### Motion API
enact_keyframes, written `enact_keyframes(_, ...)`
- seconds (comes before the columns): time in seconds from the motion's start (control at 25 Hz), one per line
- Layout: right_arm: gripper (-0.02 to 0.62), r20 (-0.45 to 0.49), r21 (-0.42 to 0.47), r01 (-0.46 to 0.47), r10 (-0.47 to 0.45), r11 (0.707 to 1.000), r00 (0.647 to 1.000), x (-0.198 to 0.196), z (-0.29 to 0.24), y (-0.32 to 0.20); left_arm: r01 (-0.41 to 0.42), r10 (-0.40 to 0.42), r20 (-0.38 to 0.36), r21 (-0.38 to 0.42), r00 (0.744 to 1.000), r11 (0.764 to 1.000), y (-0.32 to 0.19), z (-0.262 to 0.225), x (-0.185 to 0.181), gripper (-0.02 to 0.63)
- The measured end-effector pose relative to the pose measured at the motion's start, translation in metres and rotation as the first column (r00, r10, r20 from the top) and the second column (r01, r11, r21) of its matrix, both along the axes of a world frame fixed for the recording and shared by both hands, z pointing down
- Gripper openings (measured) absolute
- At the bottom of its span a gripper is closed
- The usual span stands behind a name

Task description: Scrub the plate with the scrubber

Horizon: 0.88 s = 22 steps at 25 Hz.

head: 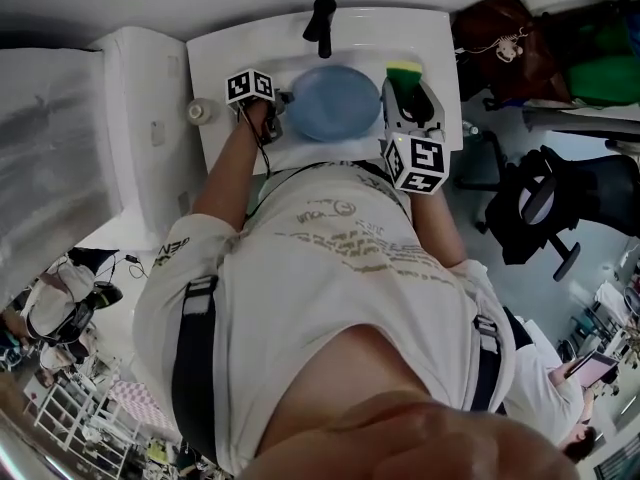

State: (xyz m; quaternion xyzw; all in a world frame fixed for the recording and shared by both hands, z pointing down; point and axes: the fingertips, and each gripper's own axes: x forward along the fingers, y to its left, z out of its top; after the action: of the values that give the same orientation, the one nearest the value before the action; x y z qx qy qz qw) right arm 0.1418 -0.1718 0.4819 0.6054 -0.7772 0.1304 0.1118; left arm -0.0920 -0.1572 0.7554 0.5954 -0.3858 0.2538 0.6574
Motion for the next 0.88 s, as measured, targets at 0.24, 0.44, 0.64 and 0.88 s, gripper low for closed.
enact_keyframes(0.24,0.181,-0.008,-0.008,-0.022,0.022,1.000,1.000,0.009,0.003,0.005,-0.112,0.112,-0.006,-0.089,0.994,0.990,0.014,0.017,0.015,0.138)
enact_keyframes(0.44,0.181,-0.010,-0.003,-0.026,0.025,1.000,1.000,0.011,0.001,0.008,-0.138,0.137,-0.013,-0.139,0.990,0.981,0.022,0.024,0.020,0.124)
enact_keyframes(0.64,0.181,-0.006,-0.008,-0.027,0.027,1.000,1.000,0.014,0.002,0.010,-0.089,0.089,-0.004,-0.184,0.996,0.979,0.028,0.027,0.015,0.049)
enact_keyframes(0.88,0.181,-0.002,-0.020,-0.033,0.033,0.999,0.999,0.015,0.006,0.011,-0.026,0.028,0.007,-0.171,1.000,0.985,0.024,0.023,0.008,0.034)
